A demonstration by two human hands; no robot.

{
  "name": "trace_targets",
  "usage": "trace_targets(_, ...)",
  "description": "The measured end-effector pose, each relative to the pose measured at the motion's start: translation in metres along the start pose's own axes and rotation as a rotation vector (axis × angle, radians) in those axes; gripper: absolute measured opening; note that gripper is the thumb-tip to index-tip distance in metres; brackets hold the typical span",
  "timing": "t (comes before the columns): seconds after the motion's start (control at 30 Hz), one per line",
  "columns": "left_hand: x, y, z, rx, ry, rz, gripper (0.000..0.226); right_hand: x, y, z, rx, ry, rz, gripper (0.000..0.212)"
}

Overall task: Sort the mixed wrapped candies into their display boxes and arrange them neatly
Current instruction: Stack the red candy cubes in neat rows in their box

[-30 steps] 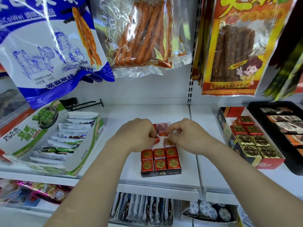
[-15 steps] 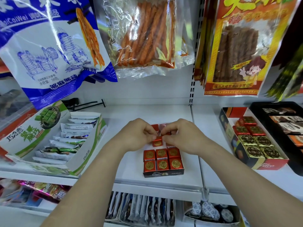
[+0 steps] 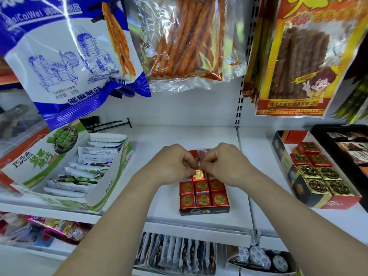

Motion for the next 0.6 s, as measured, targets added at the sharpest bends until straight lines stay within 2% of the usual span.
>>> trace_targets(0.37, 0.001, 0.003, 0.000, 0.000, -0.003, -0.081, 0.009, 0.016, -0.008, -0.012, -0.062, 0.185, -0.021, 0.018)
trace_targets(0.5, 0.025, 0.000, -0.002, -0.011, -0.127, -0.303, 0.011, 0.019, -0.008, -0.010, -0.055, 0.158, -0.046, 0.020)
trace_targets(0.6, 0.024, 0.000, -0.006, -0.019, 0.019, -0.384, 0.026, 0.018, -0.008, -0.010, -0.038, 0.144, -0.050, 0.019)
Point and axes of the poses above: each hand's wrist, its own y-axis towards the middle knuckle, its own x-axis out of the back of the hand, z = x × y, the point moved 8 cm from there along y, towards the middle knuckle, and after that the axes turned 14 degrees about x, right-handed, at the moved point
